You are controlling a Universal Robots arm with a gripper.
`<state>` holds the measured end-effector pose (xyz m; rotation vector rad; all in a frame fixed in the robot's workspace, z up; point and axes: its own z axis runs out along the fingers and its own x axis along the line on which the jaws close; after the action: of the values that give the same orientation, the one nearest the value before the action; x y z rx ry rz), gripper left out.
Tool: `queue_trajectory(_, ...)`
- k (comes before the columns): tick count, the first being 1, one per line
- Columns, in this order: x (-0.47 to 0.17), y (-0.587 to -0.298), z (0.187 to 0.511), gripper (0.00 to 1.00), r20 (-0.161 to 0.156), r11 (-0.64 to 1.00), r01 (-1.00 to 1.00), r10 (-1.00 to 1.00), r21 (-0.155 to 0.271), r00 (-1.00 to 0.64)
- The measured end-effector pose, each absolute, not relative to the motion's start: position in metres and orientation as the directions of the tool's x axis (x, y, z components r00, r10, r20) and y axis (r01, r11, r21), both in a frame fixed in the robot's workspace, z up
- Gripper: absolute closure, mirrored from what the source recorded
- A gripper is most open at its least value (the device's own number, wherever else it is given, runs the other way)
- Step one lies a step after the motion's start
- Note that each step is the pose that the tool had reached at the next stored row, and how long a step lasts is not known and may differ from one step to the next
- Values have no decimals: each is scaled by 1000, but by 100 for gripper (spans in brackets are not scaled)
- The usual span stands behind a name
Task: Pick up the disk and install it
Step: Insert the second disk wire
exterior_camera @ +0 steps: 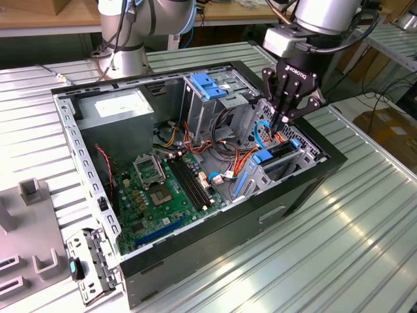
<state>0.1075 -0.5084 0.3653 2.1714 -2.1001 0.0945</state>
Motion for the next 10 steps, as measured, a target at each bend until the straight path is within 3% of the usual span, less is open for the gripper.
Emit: queue_trajectory(10, 103, -511, 364, 84, 115, -37, -999, -993, 4, 37)
